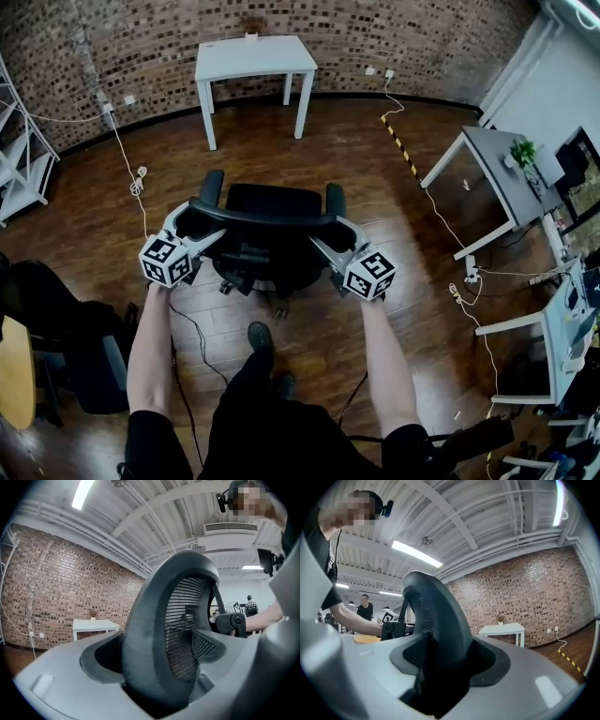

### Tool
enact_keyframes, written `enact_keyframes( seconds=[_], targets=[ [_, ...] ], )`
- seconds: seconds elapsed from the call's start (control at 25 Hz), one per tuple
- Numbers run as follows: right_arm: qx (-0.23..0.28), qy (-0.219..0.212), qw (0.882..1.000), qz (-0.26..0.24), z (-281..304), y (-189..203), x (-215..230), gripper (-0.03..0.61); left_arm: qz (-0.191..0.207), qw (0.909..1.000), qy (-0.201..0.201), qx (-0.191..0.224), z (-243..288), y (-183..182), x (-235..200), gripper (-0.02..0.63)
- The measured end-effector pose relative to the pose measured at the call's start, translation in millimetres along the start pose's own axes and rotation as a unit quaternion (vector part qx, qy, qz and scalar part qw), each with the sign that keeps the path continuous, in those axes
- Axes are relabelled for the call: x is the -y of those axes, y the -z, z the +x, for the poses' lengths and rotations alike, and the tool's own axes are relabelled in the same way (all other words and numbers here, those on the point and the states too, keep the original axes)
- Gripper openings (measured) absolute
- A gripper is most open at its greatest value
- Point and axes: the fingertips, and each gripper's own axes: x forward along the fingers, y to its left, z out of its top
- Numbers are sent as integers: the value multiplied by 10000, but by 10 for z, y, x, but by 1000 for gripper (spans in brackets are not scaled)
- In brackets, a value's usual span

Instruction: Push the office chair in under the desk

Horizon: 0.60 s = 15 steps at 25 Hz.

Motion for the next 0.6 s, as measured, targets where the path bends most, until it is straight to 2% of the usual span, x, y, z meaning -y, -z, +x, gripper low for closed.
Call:
enact_keyframes(
  seconds=[0.12,0.32,0.44,0.6],
  targets=[
    [-31,-32,10000,-9,163,48,245,238,-21,10000,-15,70,174,-11,-197,540],
    [5,-106,9999,37,694,98,646,238,6,9999,-67,92,412,-84,-784,540],
    [-19,-206,9998,-31,836,77,927,238,47,9995,-219,229,584,-138,-943,540],
    [-10,-436,9990,-15,1059,-86,1540,241,70,9986,-415,333,997,-375,-1145,540]
  ],
)
